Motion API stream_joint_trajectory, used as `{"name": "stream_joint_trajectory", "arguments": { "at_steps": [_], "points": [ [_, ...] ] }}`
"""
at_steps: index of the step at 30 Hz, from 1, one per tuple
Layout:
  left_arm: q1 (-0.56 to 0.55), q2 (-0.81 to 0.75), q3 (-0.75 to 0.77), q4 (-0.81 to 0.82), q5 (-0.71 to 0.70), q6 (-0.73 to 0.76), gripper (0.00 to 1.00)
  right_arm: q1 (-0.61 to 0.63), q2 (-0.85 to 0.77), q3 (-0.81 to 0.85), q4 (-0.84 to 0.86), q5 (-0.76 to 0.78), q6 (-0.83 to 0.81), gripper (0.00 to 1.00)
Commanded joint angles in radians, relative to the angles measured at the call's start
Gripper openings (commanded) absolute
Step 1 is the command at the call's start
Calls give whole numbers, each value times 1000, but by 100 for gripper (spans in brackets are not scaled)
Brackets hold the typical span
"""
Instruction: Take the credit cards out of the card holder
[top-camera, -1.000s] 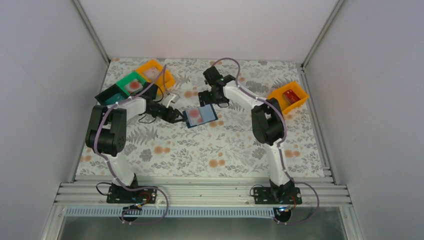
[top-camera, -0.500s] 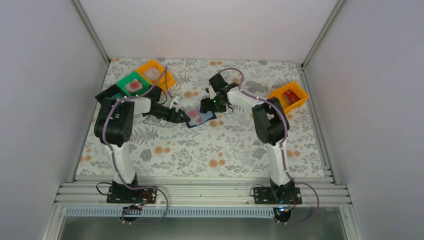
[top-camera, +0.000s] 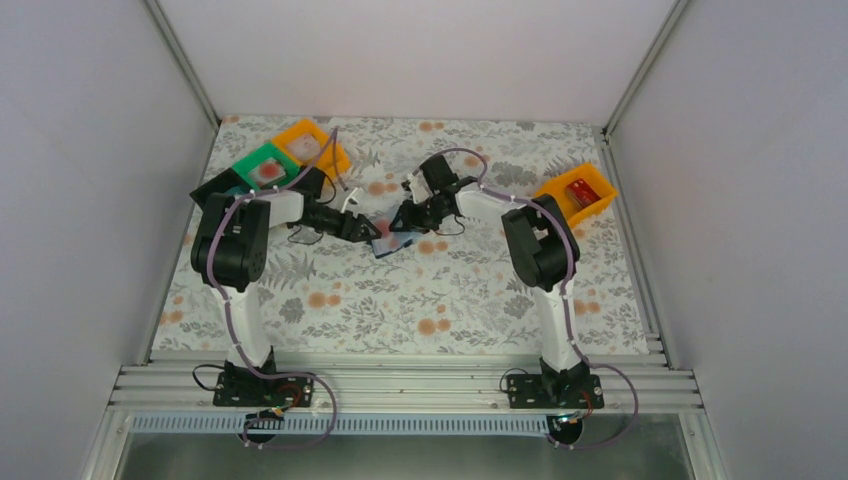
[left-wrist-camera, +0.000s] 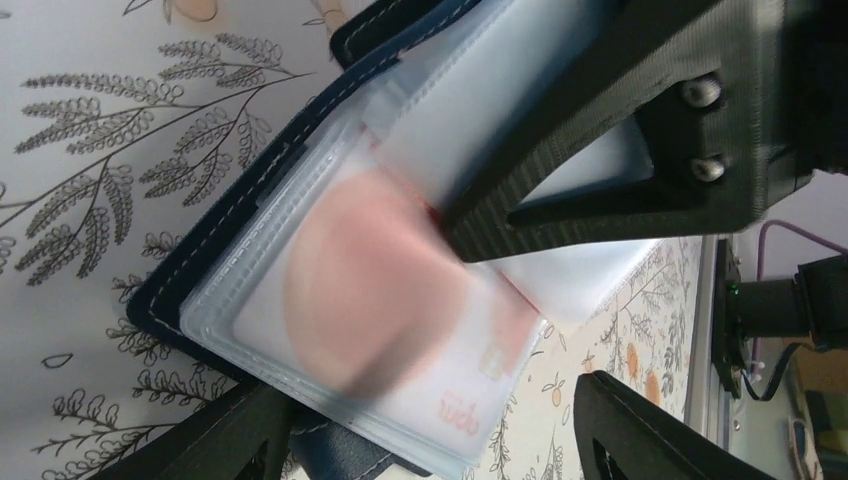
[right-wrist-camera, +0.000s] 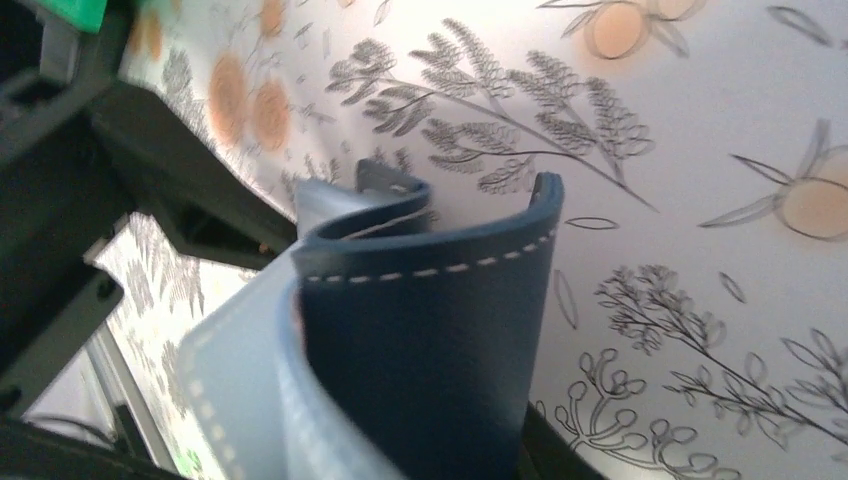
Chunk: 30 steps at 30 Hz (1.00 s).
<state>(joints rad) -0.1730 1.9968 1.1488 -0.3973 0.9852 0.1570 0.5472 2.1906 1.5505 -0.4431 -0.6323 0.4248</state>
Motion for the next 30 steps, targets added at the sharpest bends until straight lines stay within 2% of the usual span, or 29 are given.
{"name": "stream_joint_trajectory", "arguments": {
  "at_steps": [1,4,5,7,11,15,20,22,26,28,30],
  "points": [
    [-6,-28,63,-46,60,101,71,4,-19,-33,44,-88,5,20],
    [37,-80,122,-154,60,177,71,-33,-111,-60,81,-131,0,6],
    [56,-100,146,-193,58,202,71,-47,-147,-68,96,-154,-2,5],
    [98,-145,207,-282,48,284,74,-67,-222,-69,126,-198,-24,4],
    [115,-225,347,-523,66,477,81,-70,-366,-22,170,-242,-70,4],
    [112,-285,482,-702,182,563,88,-67,-473,17,264,-242,-51,4],
    [105,-307,692,-830,350,622,90,-33,-566,30,381,-240,-53,4],
    [90,-303,772,-856,379,621,87,-15,-589,42,397,-244,-68,4],
    [57,-325,811,-843,384,603,77,11,-632,43,430,-264,-90,4],
    [55,-347,796,-797,381,562,62,20,-650,41,435,-283,-104,4],
    [55,-368,780,-770,376,552,40,23,-669,33,444,-309,-118,4]
  ]
}}
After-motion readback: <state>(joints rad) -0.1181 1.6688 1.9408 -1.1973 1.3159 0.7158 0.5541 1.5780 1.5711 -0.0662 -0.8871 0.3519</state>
